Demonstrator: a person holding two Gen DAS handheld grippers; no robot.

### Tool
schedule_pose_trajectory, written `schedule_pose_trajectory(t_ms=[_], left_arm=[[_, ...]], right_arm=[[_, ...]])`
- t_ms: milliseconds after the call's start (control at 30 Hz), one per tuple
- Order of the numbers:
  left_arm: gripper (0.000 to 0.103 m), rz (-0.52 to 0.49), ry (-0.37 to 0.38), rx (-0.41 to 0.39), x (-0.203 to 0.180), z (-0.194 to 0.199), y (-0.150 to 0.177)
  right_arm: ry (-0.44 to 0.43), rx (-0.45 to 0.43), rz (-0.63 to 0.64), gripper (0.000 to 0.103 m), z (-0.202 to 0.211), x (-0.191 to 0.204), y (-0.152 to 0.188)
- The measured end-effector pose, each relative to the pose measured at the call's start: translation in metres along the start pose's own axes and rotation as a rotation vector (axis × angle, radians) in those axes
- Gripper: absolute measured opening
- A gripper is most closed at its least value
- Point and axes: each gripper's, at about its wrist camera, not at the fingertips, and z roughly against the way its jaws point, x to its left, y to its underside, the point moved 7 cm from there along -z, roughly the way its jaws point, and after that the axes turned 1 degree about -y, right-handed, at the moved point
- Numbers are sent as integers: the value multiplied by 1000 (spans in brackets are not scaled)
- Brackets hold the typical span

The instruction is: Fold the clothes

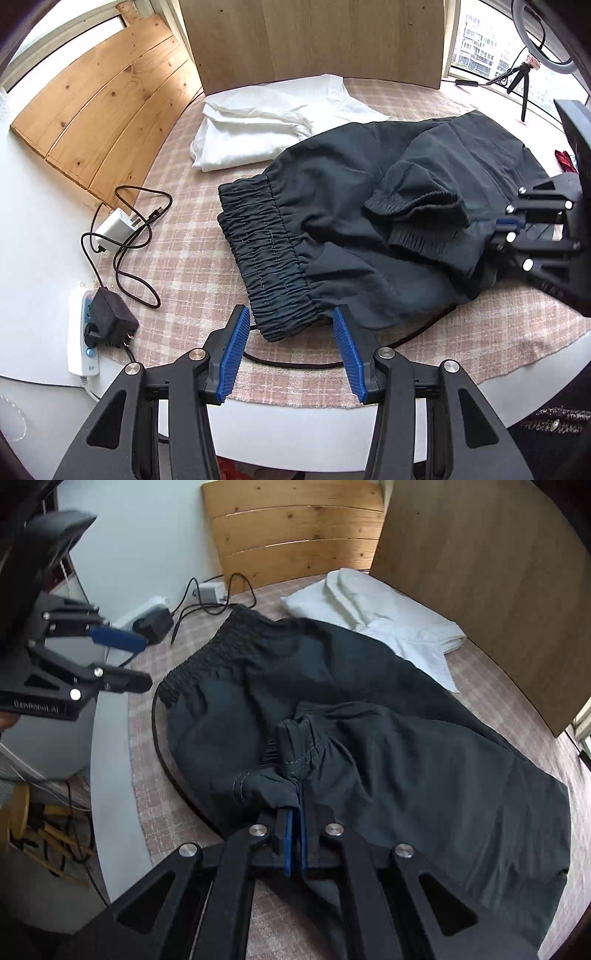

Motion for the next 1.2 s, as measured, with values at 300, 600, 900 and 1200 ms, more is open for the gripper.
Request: schedule_pose_trajectory(t_ms=[300, 600, 900, 1200], left_arm=[[46, -121, 100, -36, -40, -3, -42], [47, -182, 180, 1, -71, -24, -62], [48, -35, 96, -1, 4, 0, -11], [48, 66, 101, -1, 32, 5, 40]], right_arm=[[-119, -52, -200, 54, 87, -44, 28], [-88, -111, -424, 55, 136, -101, 82], [-141, 42, 112, 57, 40, 3, 14], [-104, 12, 57, 5, 9, -19, -21]])
